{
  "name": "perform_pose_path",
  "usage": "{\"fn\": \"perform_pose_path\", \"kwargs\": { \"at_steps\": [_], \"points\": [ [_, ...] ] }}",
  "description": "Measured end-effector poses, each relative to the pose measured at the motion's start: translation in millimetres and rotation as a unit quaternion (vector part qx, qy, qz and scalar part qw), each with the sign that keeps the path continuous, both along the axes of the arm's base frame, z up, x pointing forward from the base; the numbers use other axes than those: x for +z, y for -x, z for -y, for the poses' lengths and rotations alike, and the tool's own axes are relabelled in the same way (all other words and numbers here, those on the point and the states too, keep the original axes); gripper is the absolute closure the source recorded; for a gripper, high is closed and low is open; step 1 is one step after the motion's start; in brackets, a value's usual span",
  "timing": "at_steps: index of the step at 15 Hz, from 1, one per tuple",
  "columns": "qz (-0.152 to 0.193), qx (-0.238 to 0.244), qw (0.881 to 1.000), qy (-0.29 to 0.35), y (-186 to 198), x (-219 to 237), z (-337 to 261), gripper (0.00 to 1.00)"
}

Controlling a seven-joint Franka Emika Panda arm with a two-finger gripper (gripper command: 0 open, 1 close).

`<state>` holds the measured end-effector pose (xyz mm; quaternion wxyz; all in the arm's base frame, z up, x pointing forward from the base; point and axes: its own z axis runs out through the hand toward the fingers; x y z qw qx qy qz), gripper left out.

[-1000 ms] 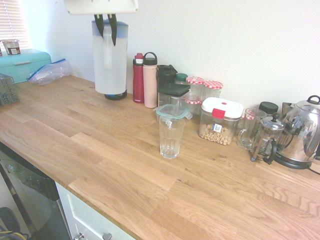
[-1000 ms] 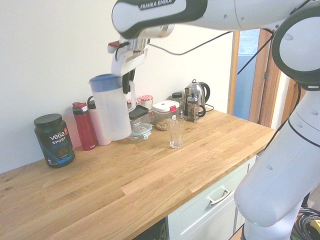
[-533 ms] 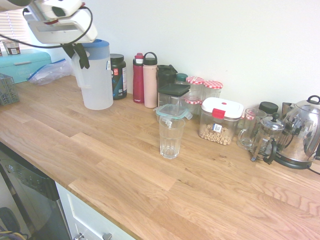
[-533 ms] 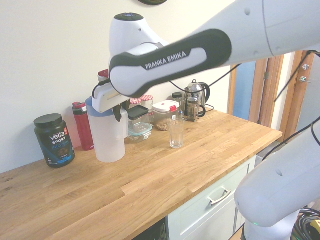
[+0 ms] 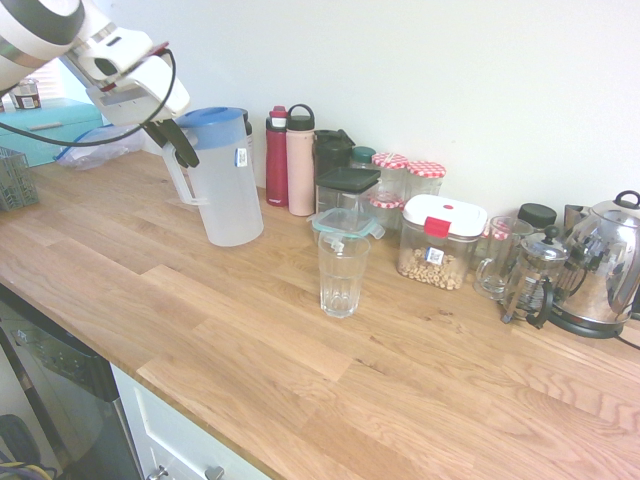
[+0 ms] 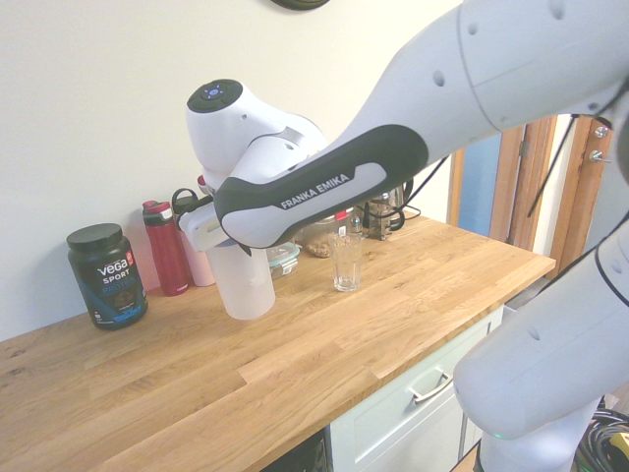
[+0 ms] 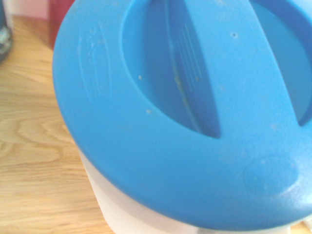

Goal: Pour me some water

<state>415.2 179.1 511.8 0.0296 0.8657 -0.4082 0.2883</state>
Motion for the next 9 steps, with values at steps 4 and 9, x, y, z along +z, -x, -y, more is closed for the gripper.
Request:
{"fn": "perform_pose_path", "kwargs": {
  "at_steps": [4,9],
  "points": [
    [-0.011,0.000,0.999,-0.035,-23.1,-7.3,-11.3,1.00],
    [-0.016,-0.014,0.999,-0.044,-45.4,-16.6,-4.3,0.00]
  ]
}}
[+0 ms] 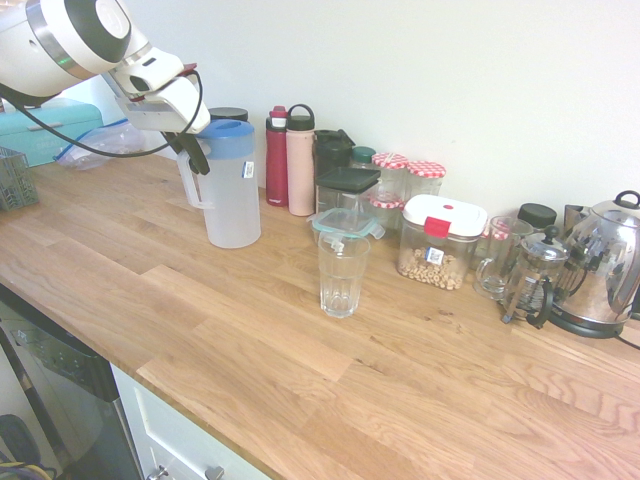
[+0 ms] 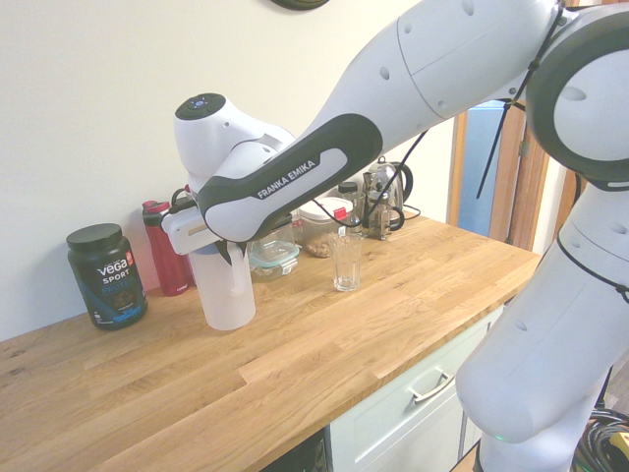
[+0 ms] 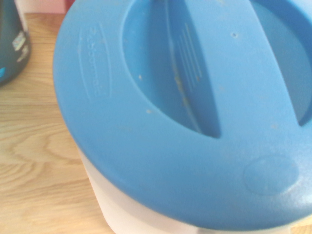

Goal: Pour me some water

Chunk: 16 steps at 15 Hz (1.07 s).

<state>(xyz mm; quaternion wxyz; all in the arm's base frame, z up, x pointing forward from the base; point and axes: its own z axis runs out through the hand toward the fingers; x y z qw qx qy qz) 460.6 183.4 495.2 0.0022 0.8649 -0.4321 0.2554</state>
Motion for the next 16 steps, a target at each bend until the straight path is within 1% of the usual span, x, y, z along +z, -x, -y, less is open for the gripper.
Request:
{"fn": "perform_pose_path", "kwargs": {
  "at_steps": [3,11,13,16],
  "points": [
    [-0.005,-0.001,1.000,-0.009,-9.6,-10.4,3.8,0.00],
    [0.000,-0.003,1.000,-0.016,-11.7,-2.1,4.5,0.00],
    [-0.018,-0.012,0.999,-0.030,-7.0,5.2,6.7,0.00],
    [-0.069,-0.011,0.996,-0.050,19.9,34.4,15.1,0.00]
  ]
}}
